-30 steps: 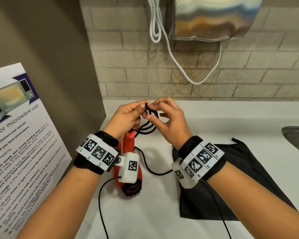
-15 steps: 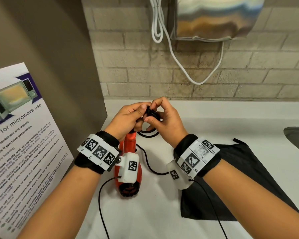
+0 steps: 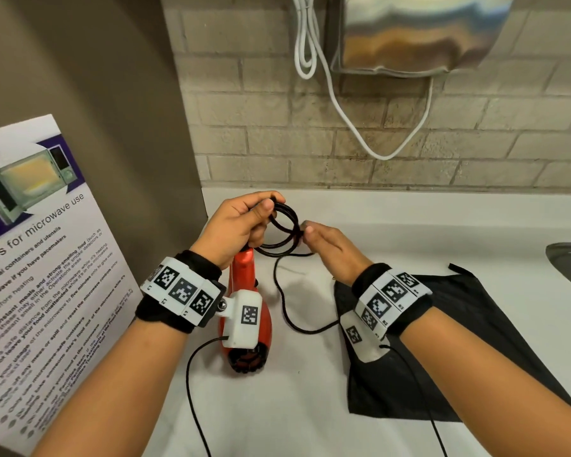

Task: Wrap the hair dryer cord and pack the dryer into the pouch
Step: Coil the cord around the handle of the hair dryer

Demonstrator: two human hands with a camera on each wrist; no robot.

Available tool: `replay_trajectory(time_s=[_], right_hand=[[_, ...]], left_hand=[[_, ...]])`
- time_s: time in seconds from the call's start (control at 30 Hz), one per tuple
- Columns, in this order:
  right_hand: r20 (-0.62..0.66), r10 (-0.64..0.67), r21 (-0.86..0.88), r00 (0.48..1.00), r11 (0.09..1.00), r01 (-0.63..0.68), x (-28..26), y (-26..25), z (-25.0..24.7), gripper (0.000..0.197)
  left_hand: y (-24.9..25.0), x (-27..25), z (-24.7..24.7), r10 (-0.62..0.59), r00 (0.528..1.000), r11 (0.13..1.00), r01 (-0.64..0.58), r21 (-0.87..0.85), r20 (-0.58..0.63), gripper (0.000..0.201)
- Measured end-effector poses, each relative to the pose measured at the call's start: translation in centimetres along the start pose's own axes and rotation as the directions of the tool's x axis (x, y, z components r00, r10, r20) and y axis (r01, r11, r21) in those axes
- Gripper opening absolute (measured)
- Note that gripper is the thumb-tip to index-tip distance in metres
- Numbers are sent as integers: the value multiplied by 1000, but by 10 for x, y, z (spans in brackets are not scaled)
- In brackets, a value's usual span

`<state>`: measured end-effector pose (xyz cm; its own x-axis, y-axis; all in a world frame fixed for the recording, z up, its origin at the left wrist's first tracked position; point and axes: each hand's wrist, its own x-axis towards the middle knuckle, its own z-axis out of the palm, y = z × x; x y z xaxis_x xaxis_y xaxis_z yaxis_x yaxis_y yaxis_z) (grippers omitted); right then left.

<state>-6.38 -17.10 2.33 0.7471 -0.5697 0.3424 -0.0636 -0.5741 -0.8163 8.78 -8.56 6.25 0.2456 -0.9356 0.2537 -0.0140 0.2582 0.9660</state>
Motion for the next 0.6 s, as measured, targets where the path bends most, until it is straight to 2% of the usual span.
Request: replay_trajectory(time_s=[0.13,0.2,0.27,0.37,0.5,0.53,0.6], right_hand=[[-164,14,-94,986,995,-30,6,-5,-11,30],[-286,-14,-124,958,992,-22,14,-16,-16,26],[-355,-50,-165,934,986,-9,20,-28,-22,21],[-360,-110,-255,927,967,16,23,-47,-27,19],[-333,-216,-345,918,934,95,20,-64,-26,18],[-315,-247,-361,916,924,125,18,-66,-25,18],[-274,-298,-408,914,897,170,17,-70,-23,20]], left_hand=[[-1,0,-3,-27,998,999,29,-36,53,27],[-1,0,-1,-18,994,999,22,-32,105,28],[-2,-1,0,-2,989,1000,3,-7,150,26],[-4,2,-1,14,979,999,-20,27,202,17],[-4,4,-1,23,961,998,-39,53,275,53],[-3,4,-1,18,957,996,-41,74,289,53],[-2,4,1,3,949,993,-41,113,316,38]])
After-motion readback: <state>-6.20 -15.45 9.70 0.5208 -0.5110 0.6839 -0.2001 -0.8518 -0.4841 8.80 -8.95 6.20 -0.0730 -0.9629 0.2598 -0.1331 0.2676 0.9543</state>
